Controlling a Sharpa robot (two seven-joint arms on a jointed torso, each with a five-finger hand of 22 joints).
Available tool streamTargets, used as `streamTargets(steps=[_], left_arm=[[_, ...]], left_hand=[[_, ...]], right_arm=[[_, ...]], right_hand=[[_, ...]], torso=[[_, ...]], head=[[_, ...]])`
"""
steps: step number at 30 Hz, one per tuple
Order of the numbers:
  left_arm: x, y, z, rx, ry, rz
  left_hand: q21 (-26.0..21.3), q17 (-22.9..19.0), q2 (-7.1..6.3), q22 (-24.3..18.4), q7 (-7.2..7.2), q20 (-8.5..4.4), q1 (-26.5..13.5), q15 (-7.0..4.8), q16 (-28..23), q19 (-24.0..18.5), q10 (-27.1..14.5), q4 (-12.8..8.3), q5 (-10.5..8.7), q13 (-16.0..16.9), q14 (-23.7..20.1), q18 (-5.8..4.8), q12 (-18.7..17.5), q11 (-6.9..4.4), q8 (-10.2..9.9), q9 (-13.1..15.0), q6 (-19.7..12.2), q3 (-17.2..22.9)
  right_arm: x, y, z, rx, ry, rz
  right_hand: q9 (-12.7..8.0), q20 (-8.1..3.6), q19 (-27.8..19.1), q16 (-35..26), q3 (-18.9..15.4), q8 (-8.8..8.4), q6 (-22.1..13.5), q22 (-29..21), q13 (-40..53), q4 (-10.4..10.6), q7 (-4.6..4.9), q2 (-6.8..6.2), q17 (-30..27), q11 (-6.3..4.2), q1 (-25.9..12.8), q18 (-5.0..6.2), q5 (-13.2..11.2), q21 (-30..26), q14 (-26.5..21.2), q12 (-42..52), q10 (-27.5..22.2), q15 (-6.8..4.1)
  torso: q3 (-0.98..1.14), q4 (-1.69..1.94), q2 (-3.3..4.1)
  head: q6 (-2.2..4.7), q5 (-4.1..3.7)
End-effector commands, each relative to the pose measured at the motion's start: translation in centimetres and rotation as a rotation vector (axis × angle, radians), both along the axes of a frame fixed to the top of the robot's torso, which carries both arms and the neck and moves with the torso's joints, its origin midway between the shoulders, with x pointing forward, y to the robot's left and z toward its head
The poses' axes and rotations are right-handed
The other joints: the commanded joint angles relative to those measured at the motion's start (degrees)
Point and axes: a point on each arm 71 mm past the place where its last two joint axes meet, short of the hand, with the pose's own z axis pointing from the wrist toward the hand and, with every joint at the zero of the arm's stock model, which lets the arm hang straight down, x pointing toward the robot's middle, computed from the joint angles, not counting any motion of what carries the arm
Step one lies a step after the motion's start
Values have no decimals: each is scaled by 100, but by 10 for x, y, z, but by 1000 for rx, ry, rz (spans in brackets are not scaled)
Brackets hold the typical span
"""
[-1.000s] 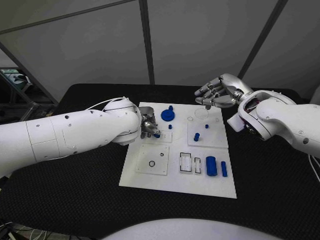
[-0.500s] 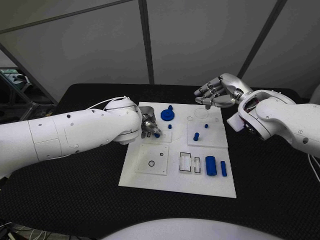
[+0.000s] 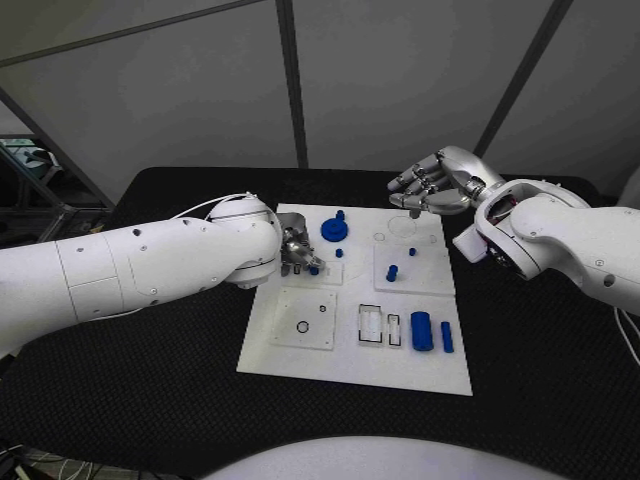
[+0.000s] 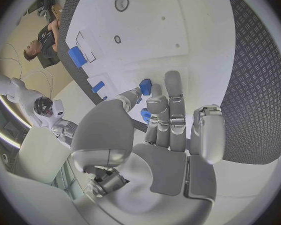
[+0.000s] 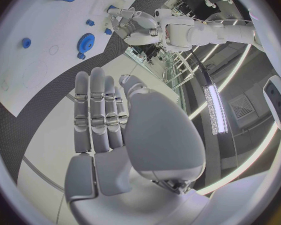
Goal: Assemble the parts on the task board
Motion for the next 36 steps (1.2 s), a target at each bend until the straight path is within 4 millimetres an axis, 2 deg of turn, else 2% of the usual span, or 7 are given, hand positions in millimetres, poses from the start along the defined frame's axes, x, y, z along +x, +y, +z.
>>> streamTargets(steps=[1, 10, 15, 21, 28, 36], left_arm=[[0, 2, -1, 17, 8, 10], [2, 6, 0, 8, -7, 28], [1, 8, 1, -10, -16, 38], [3, 9, 10, -65, -27, 58], [13, 15, 38, -151, -53, 92], [32, 32, 56, -92, -1, 79]], left_hand=[[22, 10, 16, 622, 8, -28, -102, -29, -28, 112, 23, 95, -18, 7, 27, -81, 24, 22, -40, 10, 41, -184], [14, 29, 22, 631, 9, -26, -243, -27, -43, 115, 23, 434, -19, 17, 33, -81, 44, 27, -69, 30, 56, -848], [7, 41, 85, 635, 2, -32, -176, -27, -55, 116, 20, 647, -18, 23, 37, -79, 56, 31, -87, 47, 57, -1261], [-28, 48, 130, 598, 19, -26, -66, -24, -63, 93, -20, 723, -7, -38, 38, -69, 1, 35, -112, 53, 22, -1478], [-120, 60, 214, 500, 149, 25, 164, 42, -77, 31, -315, 747, 3, -487, 40, -44, -419, 140, -357, -83, -260, -1888], [-337, 70, 389, 258, 268, 92, 696, 120, -94, -125, -680, 668, 14, -969, 33, 21, -845, 238, -611, -336, -430, -2097]], right_arm=[[0, 1, 1, 0, -6, 6], [1, 0, 1, -1, -6, 4], [1, -1, 1, -2, -6, 2], [2, -1, 1, -2, -6, 1], [3, -2, 0, -4, -5, -3], [4, -3, 0, -6, -4, -5]], right_hand=[[0, -2, -27, 35, 27, 11, -48, 6, 9, 8, 4, -34, 9, 7, -48, 57, 33, -25, -50, 25, -46, 4], [-1, 3, -34, 30, 28, 7, -61, 5, 12, 24, 11, -39, 14, 16, -83, 55, 36, -31, -65, 28, -65, 12], [-1, 3, -34, 30, 28, 7, -61, 5, 12, 24, 11, -39, 14, 16, -83, 55, 36, -31, -65, 28, -65, 12], [-2, 5, -37, 29, 30, 7, -65, 5, 13, 30, 13, -38, 15, 18, -92, 55, 37, -34, -68, 29, -69, 14], [-2, 5, -37, 28, 31, 6, -66, 5, 14, 31, 13, -38, 16, 18, -95, 55, 38, -35, -69, 29, -70, 15], [-1, 6, -39, 28, 34, 7, -67, 5, 15, 34, 13, -34, 17, 18, -99, 55, 39, -36, -71, 31, -72, 15]], torso=[[3, 0, -5], [-1, 6, -6], [-4, 2, -4], [-4, 4, -6], [4, 11, -9], [1, -1, -2]], head=[[1, -6], [17, -12], [21, -13], [42, -20], [80, -20], [116, 6]])
